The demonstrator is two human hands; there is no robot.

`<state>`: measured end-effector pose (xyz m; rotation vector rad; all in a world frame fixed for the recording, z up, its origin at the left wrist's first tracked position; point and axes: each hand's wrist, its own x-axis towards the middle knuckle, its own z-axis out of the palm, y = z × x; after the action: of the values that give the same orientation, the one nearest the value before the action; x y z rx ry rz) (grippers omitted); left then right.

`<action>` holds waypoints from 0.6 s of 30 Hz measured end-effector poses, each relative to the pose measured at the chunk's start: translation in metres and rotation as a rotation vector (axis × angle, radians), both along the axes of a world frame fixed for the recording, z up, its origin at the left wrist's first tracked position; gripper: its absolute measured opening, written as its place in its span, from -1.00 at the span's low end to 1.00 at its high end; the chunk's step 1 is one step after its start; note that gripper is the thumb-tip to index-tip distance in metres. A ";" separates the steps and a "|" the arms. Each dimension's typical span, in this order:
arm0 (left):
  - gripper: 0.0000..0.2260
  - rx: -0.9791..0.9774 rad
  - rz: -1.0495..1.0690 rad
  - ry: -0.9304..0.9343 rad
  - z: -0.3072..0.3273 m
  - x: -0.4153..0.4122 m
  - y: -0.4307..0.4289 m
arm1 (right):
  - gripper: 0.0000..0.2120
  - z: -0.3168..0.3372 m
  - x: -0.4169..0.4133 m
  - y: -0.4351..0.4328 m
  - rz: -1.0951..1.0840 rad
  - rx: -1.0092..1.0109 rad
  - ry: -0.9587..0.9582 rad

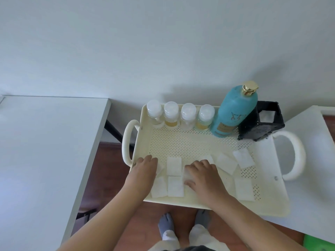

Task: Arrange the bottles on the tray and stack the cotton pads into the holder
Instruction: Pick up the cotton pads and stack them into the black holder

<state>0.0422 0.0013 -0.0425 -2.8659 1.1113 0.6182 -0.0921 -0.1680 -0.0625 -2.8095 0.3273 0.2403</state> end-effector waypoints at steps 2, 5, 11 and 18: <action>-0.75 -0.003 0.014 0.006 0.000 0.002 -0.001 | -0.64 -0.001 0.000 0.001 -0.047 0.018 0.003; -0.79 -0.013 0.025 0.017 0.003 0.005 -0.005 | -0.64 0.000 0.001 0.000 -0.122 0.060 -0.013; -0.87 -0.120 0.064 0.061 0.008 0.012 -0.007 | -0.70 0.004 -0.006 -0.009 -0.216 0.166 -0.064; -0.97 -0.325 0.058 0.069 0.027 0.013 -0.017 | -0.71 0.042 -0.021 -0.031 -0.433 0.387 -0.278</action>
<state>0.0557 -0.0161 -0.0155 -3.1808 1.2483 0.5927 -0.1129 -0.1987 -0.0210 -2.2827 0.7205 -0.1670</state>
